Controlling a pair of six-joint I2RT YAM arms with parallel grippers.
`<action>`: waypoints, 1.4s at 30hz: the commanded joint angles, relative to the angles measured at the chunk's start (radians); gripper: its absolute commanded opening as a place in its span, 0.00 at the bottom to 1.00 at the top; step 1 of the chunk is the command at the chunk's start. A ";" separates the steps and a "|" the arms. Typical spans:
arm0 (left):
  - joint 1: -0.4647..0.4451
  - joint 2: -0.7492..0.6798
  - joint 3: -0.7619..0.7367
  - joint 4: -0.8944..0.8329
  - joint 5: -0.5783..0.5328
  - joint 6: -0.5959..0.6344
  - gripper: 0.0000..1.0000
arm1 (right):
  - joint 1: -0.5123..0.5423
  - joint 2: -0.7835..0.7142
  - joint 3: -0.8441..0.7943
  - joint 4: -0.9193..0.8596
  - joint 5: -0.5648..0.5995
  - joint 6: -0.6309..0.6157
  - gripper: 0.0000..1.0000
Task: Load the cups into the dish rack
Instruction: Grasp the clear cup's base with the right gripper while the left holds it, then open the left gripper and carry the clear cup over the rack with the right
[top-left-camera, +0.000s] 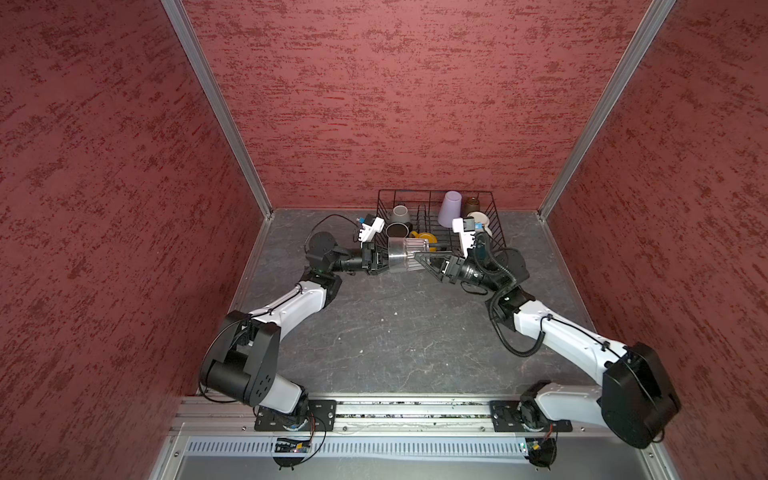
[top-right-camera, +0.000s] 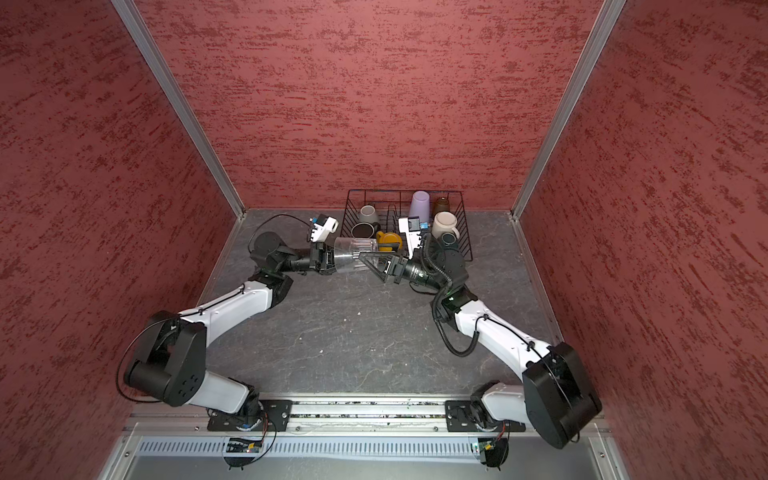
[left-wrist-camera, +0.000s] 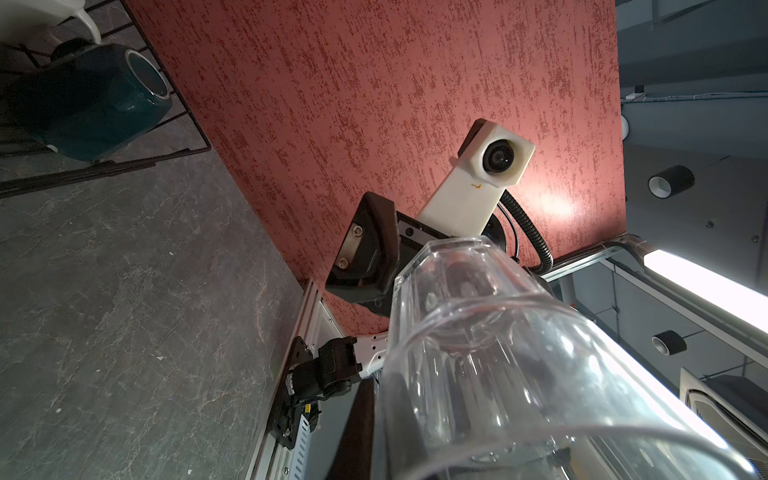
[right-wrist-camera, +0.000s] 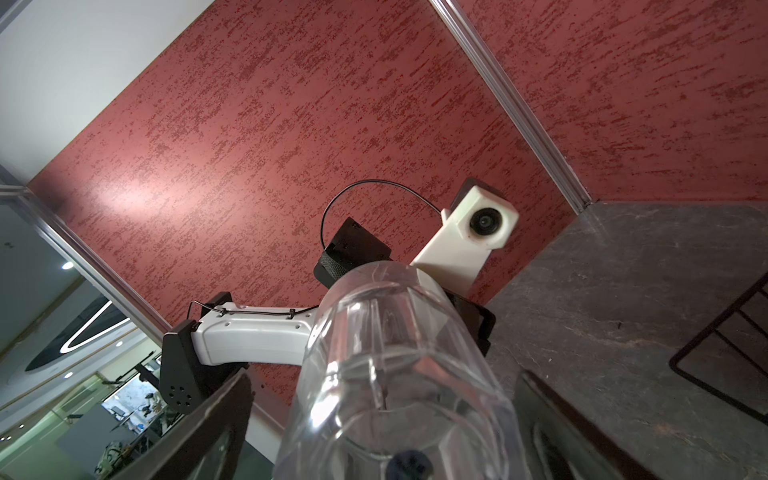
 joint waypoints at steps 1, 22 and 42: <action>-0.005 0.002 0.018 0.026 0.006 -0.001 0.00 | 0.013 0.003 0.042 -0.048 0.033 -0.019 0.97; -0.014 0.006 0.036 -0.013 0.019 0.019 0.00 | 0.053 0.030 0.097 -0.163 0.059 -0.075 0.61; 0.010 -0.095 0.062 -0.299 0.002 0.234 0.58 | 0.054 -0.152 0.123 -0.366 0.245 -0.182 0.17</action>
